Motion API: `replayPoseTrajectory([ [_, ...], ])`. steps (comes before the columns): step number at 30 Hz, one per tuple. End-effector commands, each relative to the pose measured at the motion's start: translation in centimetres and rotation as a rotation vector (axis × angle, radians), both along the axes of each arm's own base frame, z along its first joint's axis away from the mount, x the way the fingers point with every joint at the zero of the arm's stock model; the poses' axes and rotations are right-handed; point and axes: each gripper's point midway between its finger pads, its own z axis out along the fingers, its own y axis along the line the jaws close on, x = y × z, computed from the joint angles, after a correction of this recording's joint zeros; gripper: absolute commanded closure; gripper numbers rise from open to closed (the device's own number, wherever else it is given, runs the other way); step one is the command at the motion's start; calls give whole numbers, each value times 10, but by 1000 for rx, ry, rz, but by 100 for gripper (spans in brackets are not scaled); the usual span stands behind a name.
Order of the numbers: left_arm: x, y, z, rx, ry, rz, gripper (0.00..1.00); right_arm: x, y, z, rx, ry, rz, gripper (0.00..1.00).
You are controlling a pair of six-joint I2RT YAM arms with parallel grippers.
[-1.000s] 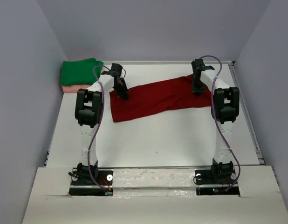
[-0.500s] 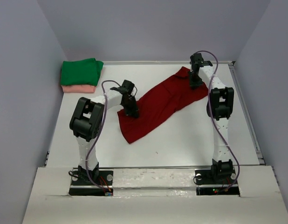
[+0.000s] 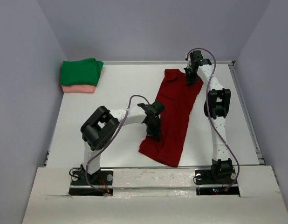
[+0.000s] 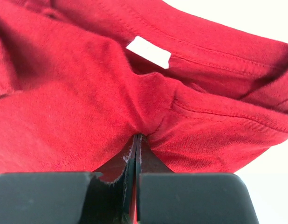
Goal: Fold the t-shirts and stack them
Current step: Fold the tshirt
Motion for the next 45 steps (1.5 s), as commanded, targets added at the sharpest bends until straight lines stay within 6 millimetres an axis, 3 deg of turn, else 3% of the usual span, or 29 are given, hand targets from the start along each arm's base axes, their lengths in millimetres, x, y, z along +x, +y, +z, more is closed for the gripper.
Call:
replayPoseTrajectory([
  [1,-44,-21,16,2,74,-42,100,0,21,-20,94,36,95,100],
  [7,-51,-64,48,-61,28,-113,100,7,30,-21,133,15,128,100],
  [10,-42,-75,70,-59,-31,-131,100,10,32,-12,143,-9,138,100],
  [16,3,-77,127,14,-335,-100,100,15,35,32,127,-107,145,100],
  [17,8,-77,132,13,-355,-127,100,16,34,50,118,-138,141,100],
  [20,48,-72,147,57,-455,-96,100,13,31,73,110,-170,128,100],
  [21,63,-72,162,55,-504,-101,100,12,30,92,111,-204,126,100],
  [23,97,-66,156,69,-526,-118,100,11,29,105,110,-228,115,100],
  [24,113,-68,169,48,-560,-106,100,8,29,121,115,-253,113,100],
  [26,152,-61,157,54,-572,-103,100,3,31,134,113,-265,90,100],
  [29,199,-66,158,-45,-629,-153,100,-14,33,158,115,-274,67,100],
  [31,218,-65,148,-61,-686,-229,100,-30,44,162,109,-253,77,100],
  [32,227,-66,138,-73,-696,-254,100,-42,45,186,103,-289,79,100],
  [33,242,-65,136,-113,-721,-262,100,-49,57,196,115,-309,52,100],
  [34,251,-64,123,-122,-717,-281,100,-63,62,186,112,-280,57,100],
  [35,257,-65,121,-157,-714,-292,100,-79,68,217,129,-344,71,100],
  [36,263,-72,125,-235,-721,-305,100,-88,83,227,137,-380,92,100],
  [37,275,-65,113,-259,-706,-298,100,-100,81,219,117,-364,78,100],
  [38,276,-73,119,-342,-718,-338,100,-114,87,241,156,-405,86,100],
  [40,279,-77,119,-395,-734,-378,100,-136,103,248,210,-400,145,100],
  [41,277,-81,115,-423,-735,-413,100,-146,105,238,208,-371,154,100],
  [42,273,-87,118,-476,-741,-452,100,-155,100,246,210,-388,148,100],
  [44,270,-92,114,-542,-721,-486,100,-167,98,243,199,-378,149,100],
  [45,268,-96,115,-588,-717,-502,100,-172,92,233,176,-361,133,100],
])
